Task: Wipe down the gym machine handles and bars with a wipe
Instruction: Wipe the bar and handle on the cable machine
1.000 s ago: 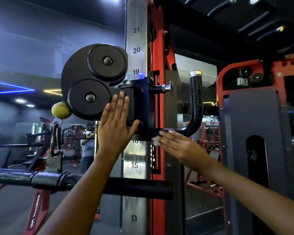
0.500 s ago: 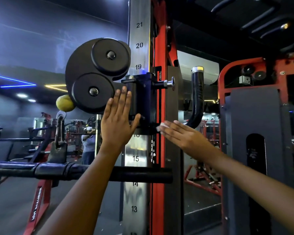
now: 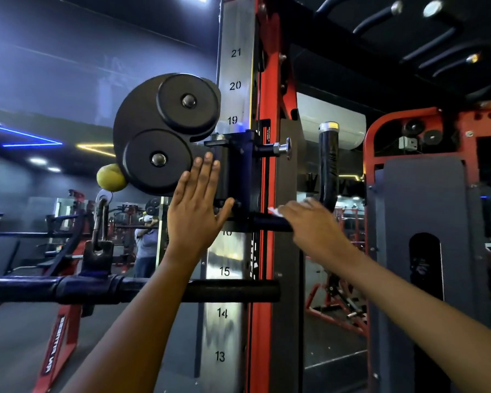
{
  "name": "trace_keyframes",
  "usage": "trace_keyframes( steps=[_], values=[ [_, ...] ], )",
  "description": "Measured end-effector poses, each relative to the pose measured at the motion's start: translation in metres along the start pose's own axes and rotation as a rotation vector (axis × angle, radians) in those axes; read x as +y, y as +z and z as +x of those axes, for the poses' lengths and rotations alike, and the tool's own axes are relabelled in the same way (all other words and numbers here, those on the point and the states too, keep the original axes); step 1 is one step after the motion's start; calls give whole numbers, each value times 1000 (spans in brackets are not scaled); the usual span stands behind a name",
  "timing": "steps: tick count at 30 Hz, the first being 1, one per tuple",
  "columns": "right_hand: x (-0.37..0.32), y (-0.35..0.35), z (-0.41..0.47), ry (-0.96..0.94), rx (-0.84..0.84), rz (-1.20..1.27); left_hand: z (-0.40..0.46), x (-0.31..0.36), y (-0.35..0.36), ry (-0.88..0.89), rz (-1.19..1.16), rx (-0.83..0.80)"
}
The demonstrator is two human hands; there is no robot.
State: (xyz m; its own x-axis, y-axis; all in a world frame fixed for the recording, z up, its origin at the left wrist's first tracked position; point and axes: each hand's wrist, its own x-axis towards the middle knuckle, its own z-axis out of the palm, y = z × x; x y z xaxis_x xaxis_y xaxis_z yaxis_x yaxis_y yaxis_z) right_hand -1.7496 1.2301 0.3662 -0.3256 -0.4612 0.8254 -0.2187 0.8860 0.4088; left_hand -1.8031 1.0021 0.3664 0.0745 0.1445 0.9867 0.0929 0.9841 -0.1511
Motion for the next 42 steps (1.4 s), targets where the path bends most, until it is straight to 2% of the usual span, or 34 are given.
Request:
trace_keyframes(
  steps=[3, 5, 8, 10, 13, 14, 16, 17, 18, 20, 22, 24, 28, 30, 33, 35, 37, 42],
  values=[
    [31, -16, -11, -80, 76, -286, 0, -1, 1, -6, -7, -6],
    [36, -24, -3, -17, 82, -317, 0, 0, 1, -17, -10, -9],
    [11, -24, 4, 133, -80, -376, -2, 3, 0, -32, -13, -15],
    [-5, -12, -1, 165, -135, -256, -1, 3, -2, -32, -10, -17],
    [-7, -24, 3, 243, 6, 177, -1, 3, -4, -32, -14, -31],
    [2, -33, 11, 276, 118, 240, -1, 3, -3, -33, -15, -31],
    [30, -46, 32, 291, 391, 119, -1, 4, -3, -36, -12, -31],
    [46, -51, 42, 261, 445, 37, -1, 4, -4, -37, -13, -28],
    [60, -54, 53, 205, 429, -39, -1, 3, -4, -36, -15, -27],
    [82, -51, 61, 82, 247, -101, -1, 3, -6, -29, -18, -36],
    [87, -41, 50, 36, 160, -86, -1, 2, -7, -25, -21, -48],
    [69, -21, 17, 35, 171, -50, -1, 1, -8, -30, -26, -51],
    [29, -2, -31, -143, 201, -20, -2, 1, -8, -25, -44, -57],
    [37, -21, -7, -54, 352, 84, -1, 1, -7, -30, -56, -47],
    [63, -55, 47, 277, 559, 212, -2, 1, -7, -32, -60, -40],
    [74, -57, 63, 435, 484, 317, -2, 1, -7, -26, -57, -43],
    [65, -45, 52, 481, 400, 444, -2, 1, -8, -30, -50, -52],
    [-3, 8, -40, 800, 423, 824, -2, 0, -9, -30, -51, -67]
  ],
)
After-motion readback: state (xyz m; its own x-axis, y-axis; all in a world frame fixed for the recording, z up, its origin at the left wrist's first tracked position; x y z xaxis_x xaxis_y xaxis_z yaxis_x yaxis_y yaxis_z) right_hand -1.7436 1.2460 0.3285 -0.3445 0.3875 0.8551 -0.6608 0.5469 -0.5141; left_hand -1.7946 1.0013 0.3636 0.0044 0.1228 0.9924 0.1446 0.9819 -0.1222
